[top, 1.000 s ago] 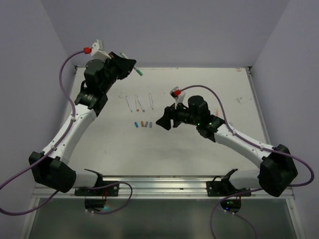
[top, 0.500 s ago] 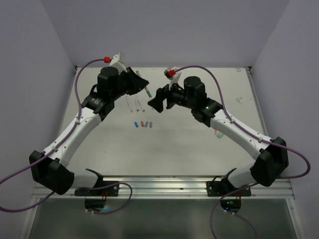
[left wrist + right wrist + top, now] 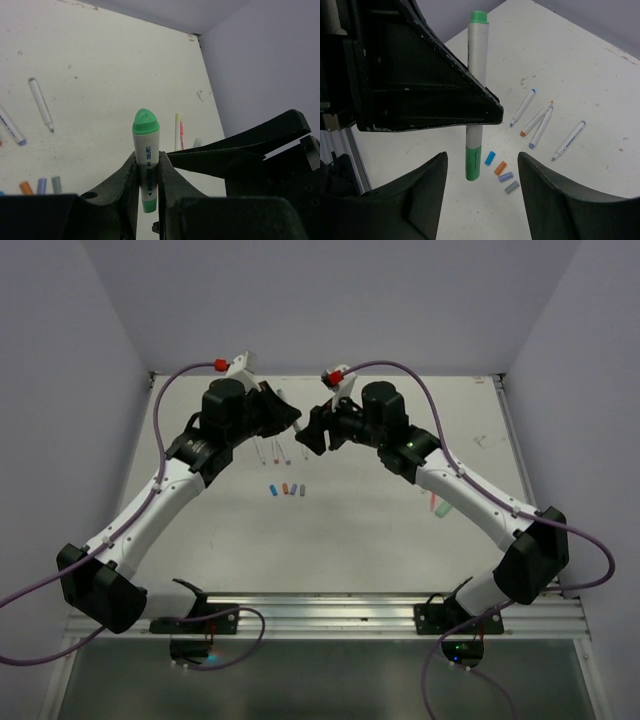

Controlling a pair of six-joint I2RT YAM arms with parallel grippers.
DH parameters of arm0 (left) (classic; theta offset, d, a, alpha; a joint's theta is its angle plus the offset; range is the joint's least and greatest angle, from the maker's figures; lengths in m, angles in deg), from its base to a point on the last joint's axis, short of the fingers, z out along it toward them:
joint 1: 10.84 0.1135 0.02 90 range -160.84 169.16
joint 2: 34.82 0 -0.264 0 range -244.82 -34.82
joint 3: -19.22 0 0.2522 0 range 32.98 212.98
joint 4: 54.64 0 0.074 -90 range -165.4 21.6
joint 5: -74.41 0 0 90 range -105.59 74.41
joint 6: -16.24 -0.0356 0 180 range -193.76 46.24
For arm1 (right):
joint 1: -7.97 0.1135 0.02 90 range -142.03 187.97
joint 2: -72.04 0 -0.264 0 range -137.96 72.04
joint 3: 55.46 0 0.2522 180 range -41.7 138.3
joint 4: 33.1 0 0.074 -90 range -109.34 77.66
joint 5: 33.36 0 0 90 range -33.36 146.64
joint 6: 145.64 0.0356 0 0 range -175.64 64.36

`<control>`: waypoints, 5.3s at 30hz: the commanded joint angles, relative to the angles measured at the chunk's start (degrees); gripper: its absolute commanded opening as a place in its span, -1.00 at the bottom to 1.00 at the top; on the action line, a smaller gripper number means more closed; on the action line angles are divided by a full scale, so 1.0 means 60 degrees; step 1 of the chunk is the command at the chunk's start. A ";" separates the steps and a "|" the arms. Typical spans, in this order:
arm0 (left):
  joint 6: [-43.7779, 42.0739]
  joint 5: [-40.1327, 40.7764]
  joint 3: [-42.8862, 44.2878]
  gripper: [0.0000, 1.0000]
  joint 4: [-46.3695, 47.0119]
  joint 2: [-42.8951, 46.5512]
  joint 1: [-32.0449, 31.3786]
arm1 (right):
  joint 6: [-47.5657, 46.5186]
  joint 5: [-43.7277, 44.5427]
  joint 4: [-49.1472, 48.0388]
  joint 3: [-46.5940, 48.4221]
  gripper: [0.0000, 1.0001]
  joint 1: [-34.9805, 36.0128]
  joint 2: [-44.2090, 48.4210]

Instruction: Open the pen caps

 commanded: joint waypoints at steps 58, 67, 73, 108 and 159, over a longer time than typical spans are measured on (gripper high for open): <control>-0.0026 0.3189 0.1501 -1.00 0.1111 0.0452 -0.0059 | 0.0298 -0.1402 -0.1417 -0.2639 -1.00 0.0168 0.0167; -0.0041 0.3819 0.2453 -1.00 0.1361 0.0012 0.0044 | 0.0137 -0.1284 -0.1403 -0.4222 -1.00 0.0168 0.0914; -0.0055 0.4581 0.2835 -1.00 0.1814 -0.0003 0.0088 | 0.0386 -0.1299 -0.1607 -0.5394 -1.00 0.0197 0.1222; -0.1651 0.0217 0.3171 -1.00 -0.1187 -0.4439 0.0190 | 0.2964 0.1953 -0.1461 -0.4899 -1.00 0.0197 -0.0212; -0.2195 -0.0326 0.4549 -0.32 -0.1231 -0.8281 0.0703 | 0.3608 0.2375 -0.1579 -0.4636 -1.00 0.0212 -0.1048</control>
